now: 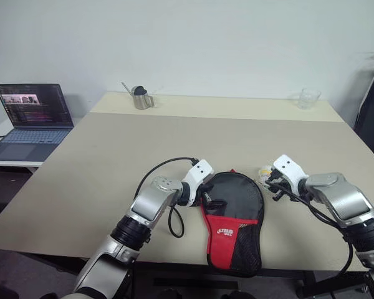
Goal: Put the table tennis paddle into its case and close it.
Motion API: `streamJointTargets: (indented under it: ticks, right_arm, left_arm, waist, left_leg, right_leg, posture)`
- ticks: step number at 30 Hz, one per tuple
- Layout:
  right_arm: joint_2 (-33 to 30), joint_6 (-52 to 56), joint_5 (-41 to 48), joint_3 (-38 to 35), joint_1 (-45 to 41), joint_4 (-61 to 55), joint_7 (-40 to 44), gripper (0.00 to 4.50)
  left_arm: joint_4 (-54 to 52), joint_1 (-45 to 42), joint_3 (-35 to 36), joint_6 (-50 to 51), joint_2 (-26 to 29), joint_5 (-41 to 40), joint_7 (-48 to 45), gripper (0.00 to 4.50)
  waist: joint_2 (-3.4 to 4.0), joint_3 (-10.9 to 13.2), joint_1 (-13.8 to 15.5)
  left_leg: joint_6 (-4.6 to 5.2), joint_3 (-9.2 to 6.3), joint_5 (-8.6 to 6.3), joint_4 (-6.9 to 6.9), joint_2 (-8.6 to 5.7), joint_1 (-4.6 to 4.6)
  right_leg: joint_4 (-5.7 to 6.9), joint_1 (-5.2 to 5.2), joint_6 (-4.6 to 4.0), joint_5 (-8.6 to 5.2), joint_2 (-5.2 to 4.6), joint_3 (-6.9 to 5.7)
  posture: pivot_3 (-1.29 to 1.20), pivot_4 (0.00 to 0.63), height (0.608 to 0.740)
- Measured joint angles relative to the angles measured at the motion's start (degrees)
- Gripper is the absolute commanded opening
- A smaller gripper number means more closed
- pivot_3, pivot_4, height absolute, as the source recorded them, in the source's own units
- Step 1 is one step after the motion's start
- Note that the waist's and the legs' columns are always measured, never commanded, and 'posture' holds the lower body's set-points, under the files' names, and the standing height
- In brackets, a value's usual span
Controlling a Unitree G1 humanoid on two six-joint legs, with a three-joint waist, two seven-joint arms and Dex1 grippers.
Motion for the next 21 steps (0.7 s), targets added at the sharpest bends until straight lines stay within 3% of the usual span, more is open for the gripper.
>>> streamJointTargets:
  ticks: [14, 17, 21]
  right_arm:
    - [-3.7, -3.5, -0.2, 1.2, 2.4, -1.7, 5.7, 0.04]
    - [-3.8, -3.3, 0.3, 1.1, 2.1, -1.8, 7.0, 0.62]
    - [-7.0, -3.1, 2.8, -0.4, 1.2, -6.3, 11.5, 1.97]
  left_arm:
    - [0.1, 0.0, -0.4, -0.3, -0.1, 1.3, -0.8, 4.5]
    - [0.1, 0.0, -0.4, -0.3, -0.1, 1.4, -0.8, 4.5]
    - [0.0, 0.0, -0.4, -0.4, -0.2, 1.4, -0.8, 4.5]
  waist:
    - [-0.01, 0.0, -0.1]
    - [0.0, 0.0, -0.1]
    - [0.0, 0.0, 0.0]
  left_leg:
    - [0.0, -0.01, 0.0, 0.03, 0.0, 0.01]
    - [0.0, 0.0, 0.0, 0.03, 0.0, 0.01]
    - [0.0, 0.0, 0.0, 0.02, -0.03, 0.01]
  right_leg:
    - [0.01, 0.01, -0.01, -0.01, 0.0, 0.0]
    - [0.01, 0.01, -0.01, -0.01, 0.0, 0.0]
    - [0.01, 0.0, -0.01, 0.0, 0.0, 0.0]
  posture:
    - [0.0, 0.15, 0.74]
    - [0.0, 0.15, 0.74]
    - [0.0, 0.15, 0.74]
